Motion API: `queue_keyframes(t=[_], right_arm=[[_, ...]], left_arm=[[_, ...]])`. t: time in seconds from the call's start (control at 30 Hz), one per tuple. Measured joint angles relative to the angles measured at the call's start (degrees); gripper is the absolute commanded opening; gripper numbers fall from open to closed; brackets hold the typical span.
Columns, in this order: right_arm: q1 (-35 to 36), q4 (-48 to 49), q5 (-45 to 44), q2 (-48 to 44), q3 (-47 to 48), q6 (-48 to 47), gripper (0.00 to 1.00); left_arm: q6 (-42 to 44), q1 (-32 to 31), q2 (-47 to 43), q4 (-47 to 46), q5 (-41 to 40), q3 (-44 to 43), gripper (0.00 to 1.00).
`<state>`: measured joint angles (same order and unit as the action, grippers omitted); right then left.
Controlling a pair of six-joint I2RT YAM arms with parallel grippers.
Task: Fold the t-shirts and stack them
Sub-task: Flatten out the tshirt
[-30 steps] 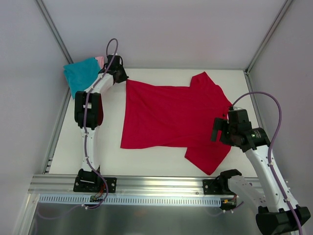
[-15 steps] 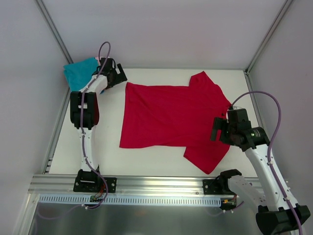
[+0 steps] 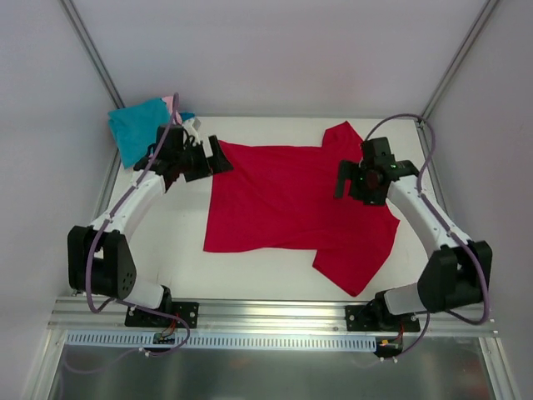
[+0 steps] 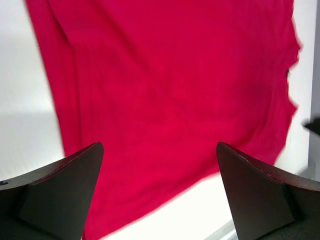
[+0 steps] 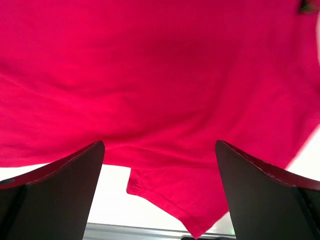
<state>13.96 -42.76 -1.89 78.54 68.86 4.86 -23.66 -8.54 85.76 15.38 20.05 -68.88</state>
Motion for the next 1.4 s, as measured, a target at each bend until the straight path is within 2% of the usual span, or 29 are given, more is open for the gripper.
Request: queue_keyframes(t=[0.17, 0.33, 0.43, 0.87, 1.13, 1.4], right_arm=[[-0.1, 3.9, 6.6, 11.3, -2.8, 0.9, 0.99], [-0.4, 5.2, 11.6, 25.9, 5.0, 1.7, 1.0], [-0.8, 6.4, 13.3, 30.7, 8.8, 1.7, 1.0], [-4.1, 10.5, 16.2, 27.5, 1.4, 1.9, 1.0], [-5.9, 11.9, 17.4, 25.4, -1.7, 1.9, 1.0], [-6.7, 13.1, 17.8, 22.6, -5.2, 1.9, 0.99]], left_arm=[[-2.8, -1.9, -2.8, -0.6, 4.4, 11.9, 0.99], [-5.8, -2.0, 1.4, -2.6, 5.4, 12.5, 0.99], [-7.8, -2.3, 3.3, -5.1, 5.5, 12.3, 0.99], [-13.6, -10.0, 11.7, -13.3, 4.7, 12.3, 0.99], [-13.6, -13.1, 14.5, -10.6, -1.0, 12.0, 0.99], [-13.2, -13.3, 12.6, -8.1, -6.5, 13.0, 0.99]])
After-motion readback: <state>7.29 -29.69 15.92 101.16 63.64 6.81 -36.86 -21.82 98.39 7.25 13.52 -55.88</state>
